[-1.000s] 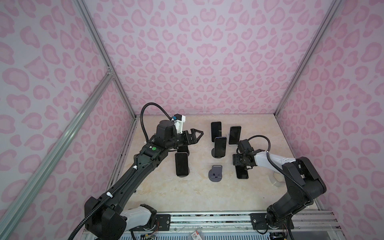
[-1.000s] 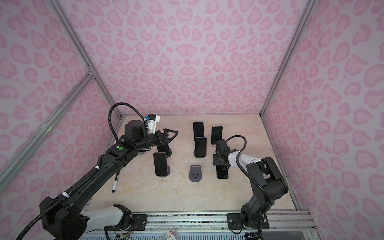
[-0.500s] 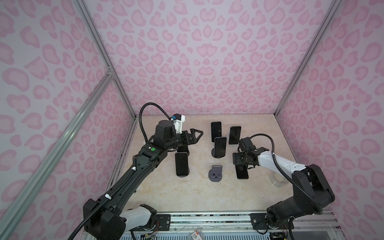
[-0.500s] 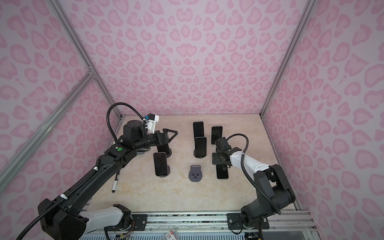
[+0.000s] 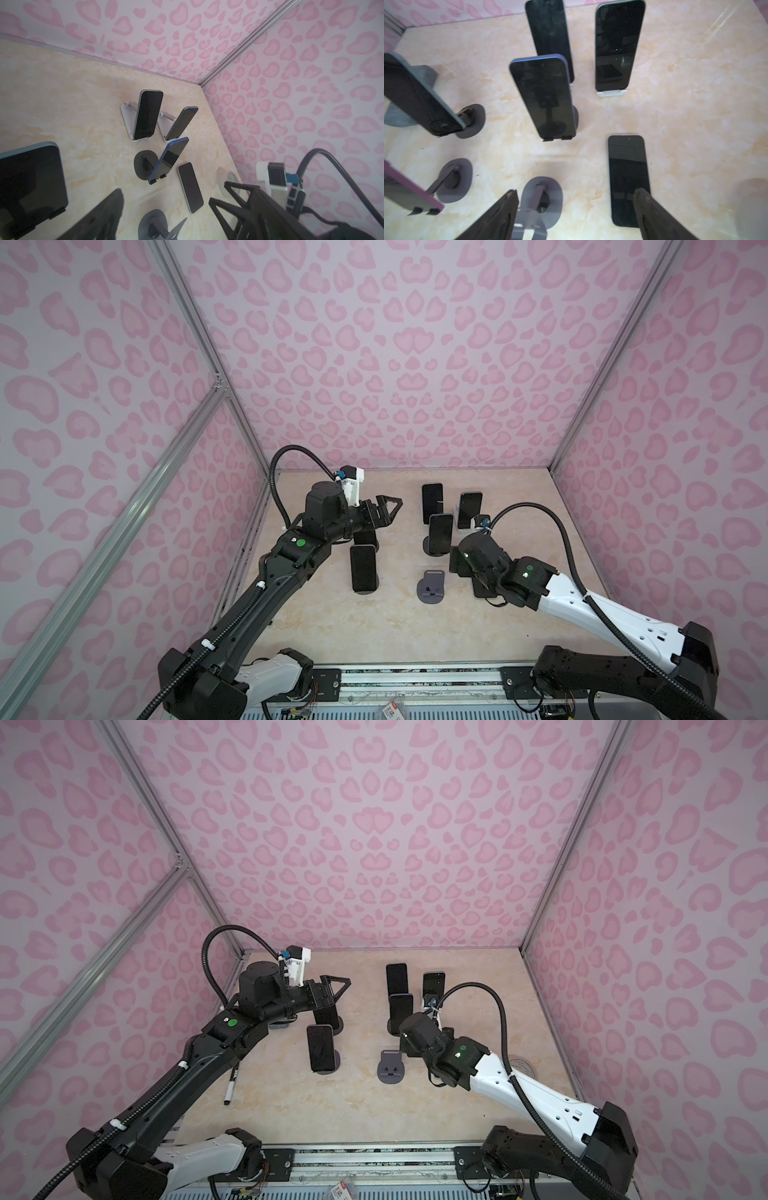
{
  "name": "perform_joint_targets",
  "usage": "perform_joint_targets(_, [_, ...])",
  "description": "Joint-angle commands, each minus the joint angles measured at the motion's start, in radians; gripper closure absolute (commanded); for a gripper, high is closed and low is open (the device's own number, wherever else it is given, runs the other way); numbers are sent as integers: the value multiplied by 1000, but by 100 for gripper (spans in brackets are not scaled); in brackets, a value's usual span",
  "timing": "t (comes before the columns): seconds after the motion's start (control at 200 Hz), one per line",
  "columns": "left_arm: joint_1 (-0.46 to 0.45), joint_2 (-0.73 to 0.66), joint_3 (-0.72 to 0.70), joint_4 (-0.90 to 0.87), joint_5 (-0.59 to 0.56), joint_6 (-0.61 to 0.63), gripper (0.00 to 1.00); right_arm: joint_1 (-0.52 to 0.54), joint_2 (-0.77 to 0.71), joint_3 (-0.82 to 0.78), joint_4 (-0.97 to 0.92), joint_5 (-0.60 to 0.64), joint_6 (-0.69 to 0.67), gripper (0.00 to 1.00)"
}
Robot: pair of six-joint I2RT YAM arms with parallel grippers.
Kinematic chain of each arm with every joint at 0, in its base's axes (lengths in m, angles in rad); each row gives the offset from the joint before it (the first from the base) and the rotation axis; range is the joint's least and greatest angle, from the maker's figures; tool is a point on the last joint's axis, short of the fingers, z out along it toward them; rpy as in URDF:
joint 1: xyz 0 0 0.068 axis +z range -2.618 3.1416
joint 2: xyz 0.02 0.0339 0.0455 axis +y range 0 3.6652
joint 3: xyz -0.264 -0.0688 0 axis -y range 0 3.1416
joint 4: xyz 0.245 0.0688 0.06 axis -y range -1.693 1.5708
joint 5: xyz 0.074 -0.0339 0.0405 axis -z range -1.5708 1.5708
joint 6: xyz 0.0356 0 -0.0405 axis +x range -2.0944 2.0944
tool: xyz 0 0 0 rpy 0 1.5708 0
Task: Remove the phone from the phone stand
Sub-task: Pick up the phone stand from the center of the table.
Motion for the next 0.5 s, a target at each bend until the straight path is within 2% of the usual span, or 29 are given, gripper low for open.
perform_joint_targets(0.0, [0, -14, -5, 4, -64, -4, 2, 99, 24, -8, -7, 128, 194, 10])
perform_joint_targets(0.115, [0, -15, -4, 3, -61, -9, 2, 179, 99, 8, 27, 140, 244, 6])
perform_joint_targets(0.27, [0, -19, -5, 4, -57, -11, 2, 224, 208, 52, 44, 129, 265, 3])
perform_joint_targets(0.495, [0, -17, -6, 10, -37, -19, 2, 227, 299, 61, 32, 153, 314, 3])
